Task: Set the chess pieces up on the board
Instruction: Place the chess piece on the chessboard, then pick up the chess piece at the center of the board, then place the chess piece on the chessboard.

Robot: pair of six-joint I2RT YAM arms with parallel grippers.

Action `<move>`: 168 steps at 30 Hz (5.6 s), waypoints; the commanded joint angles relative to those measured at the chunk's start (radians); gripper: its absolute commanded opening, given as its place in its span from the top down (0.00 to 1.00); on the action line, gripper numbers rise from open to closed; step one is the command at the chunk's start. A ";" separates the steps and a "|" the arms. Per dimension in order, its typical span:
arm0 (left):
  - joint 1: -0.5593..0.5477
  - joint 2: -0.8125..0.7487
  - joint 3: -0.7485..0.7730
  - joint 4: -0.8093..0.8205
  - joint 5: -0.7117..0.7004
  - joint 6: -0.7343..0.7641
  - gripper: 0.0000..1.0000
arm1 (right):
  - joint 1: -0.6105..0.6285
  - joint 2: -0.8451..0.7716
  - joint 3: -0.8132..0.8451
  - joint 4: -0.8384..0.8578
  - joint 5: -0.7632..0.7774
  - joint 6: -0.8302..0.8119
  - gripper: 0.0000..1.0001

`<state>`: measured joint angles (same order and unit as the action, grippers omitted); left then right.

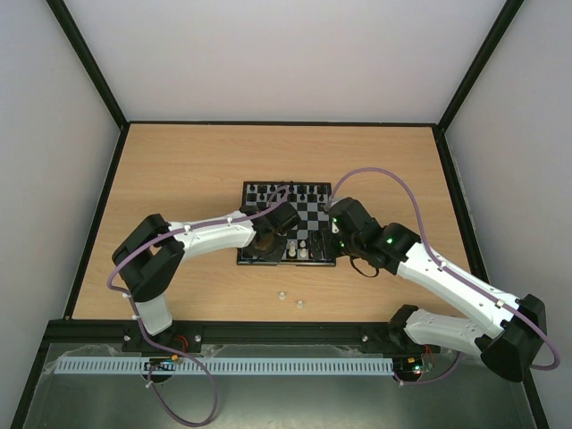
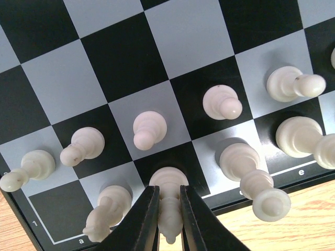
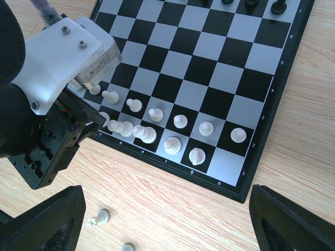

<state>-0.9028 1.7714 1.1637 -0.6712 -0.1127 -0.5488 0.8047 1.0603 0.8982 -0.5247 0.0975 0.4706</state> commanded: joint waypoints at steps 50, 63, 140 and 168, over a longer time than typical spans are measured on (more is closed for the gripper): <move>0.000 -0.524 -0.109 0.060 -0.091 -0.016 0.01 | -0.001 0.092 0.001 -0.022 -0.023 -0.002 0.01; 0.002 -0.665 -0.225 0.150 -0.059 0.006 0.01 | 0.256 0.144 -0.062 -0.077 0.008 0.241 0.30; 0.018 -0.732 -0.272 0.173 0.004 0.015 0.01 | -0.035 0.398 0.094 -0.190 0.060 0.062 0.94; 0.041 -0.698 -0.267 0.176 0.004 0.014 0.01 | -0.107 0.556 0.150 -0.134 -0.001 -0.051 0.94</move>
<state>-0.8692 1.0698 0.8703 -0.4915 -0.1085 -0.5442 0.7002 1.6032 1.0256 -0.6342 0.1104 0.4362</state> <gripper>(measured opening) 0.990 0.080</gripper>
